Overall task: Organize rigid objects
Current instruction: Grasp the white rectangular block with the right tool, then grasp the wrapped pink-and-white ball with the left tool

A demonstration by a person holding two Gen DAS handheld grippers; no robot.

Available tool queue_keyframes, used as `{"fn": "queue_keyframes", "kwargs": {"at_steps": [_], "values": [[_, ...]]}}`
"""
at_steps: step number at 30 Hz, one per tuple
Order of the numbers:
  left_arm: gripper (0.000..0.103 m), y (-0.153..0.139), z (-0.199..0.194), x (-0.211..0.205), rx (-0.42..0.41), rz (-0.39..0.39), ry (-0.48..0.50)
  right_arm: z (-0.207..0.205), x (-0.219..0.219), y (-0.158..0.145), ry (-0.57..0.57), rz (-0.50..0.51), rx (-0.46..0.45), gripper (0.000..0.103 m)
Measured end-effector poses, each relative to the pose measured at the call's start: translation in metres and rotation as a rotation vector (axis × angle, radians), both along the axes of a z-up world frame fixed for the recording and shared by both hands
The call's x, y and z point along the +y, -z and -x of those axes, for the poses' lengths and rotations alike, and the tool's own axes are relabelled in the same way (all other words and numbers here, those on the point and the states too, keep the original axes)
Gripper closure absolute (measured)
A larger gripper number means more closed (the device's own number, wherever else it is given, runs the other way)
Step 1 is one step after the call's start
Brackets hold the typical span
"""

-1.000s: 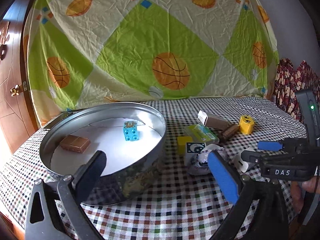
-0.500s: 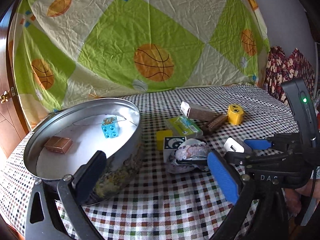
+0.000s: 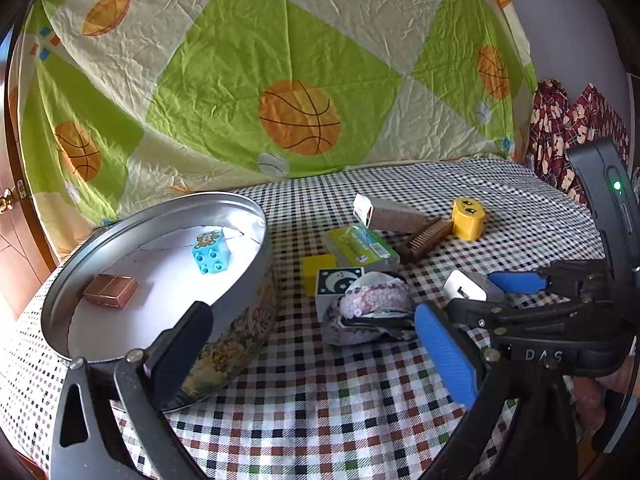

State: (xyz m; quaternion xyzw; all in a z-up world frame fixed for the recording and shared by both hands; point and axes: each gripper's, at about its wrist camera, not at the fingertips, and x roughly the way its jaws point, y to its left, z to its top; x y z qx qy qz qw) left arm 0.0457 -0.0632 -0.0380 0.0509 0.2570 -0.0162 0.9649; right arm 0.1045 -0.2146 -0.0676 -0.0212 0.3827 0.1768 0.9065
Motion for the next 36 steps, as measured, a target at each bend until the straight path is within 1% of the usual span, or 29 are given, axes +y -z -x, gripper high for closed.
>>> {"fn": "queue_keyframes", "kwargs": {"at_steps": [2,6,8,10,11,13,16,18,21,23,24,25,26,29,32,36], "values": [[0.000,0.000,-0.001,-0.003,0.000,-0.011,0.005,0.000,-0.001,-0.001,0.005,-0.010,-0.013,0.048],[0.001,0.001,-0.003,-0.010,0.009,-0.023,0.025,0.001,-0.011,-0.002,0.071,-0.040,-0.025,0.049],[0.004,0.002,-0.006,-0.012,0.021,-0.024,0.036,0.003,-0.015,-0.003,0.096,-0.054,-0.036,0.049],[0.011,0.003,-0.010,-0.015,0.034,-0.017,0.047,0.003,-0.021,-0.004,0.124,-0.077,-0.042,0.049],[0.012,0.003,-0.012,-0.017,0.041,-0.013,0.052,0.003,-0.025,-0.005,0.140,-0.091,-0.044,0.049],[0.014,0.005,-0.015,-0.021,0.058,-0.005,0.076,0.002,-0.031,-0.005,0.165,-0.111,-0.047,0.049],[0.014,0.008,-0.023,-0.026,0.104,0.003,0.109,0.001,-0.032,-0.006,0.172,-0.109,-0.045,0.049],[0.014,0.009,-0.029,-0.024,0.125,0.031,0.107,0.000,-0.033,-0.006,0.173,-0.109,-0.041,0.049],[0.015,0.013,-0.038,-0.024,0.165,0.042,0.103,-0.001,-0.033,-0.006,0.173,-0.104,-0.036,0.049],[0.022,0.015,-0.040,-0.026,0.185,0.040,0.119,-0.001,-0.033,-0.006,0.173,-0.102,-0.035,0.048],[0.028,0.017,-0.041,-0.027,0.198,0.038,0.127,-0.001,-0.033,-0.006,0.174,-0.101,-0.035,0.048],[0.038,0.018,-0.043,-0.027,0.214,0.042,0.136,-0.001,-0.033,-0.005,0.174,-0.099,-0.034,0.048],[0.039,0.020,-0.045,-0.026,0.228,0.050,0.136,-0.001,-0.032,-0.005,0.175,-0.098,-0.033,0.048],[0.042,0.020,-0.043,-0.020,0.219,0.085,0.130,-0.001,-0.032,-0.006,0.174,-0.098,-0.036,0.048],[0.045,0.018,-0.040,-0.018,0.197,0.084,0.114,0.000,-0.032,-0.007,0.171,-0.103,-0.049,0.048],[0.051,0.015,-0.037,-0.013,0.165,0.097,0.105,0.002,-0.032,-0.007,0.169,-0.106,-0.057,0.048]]}}
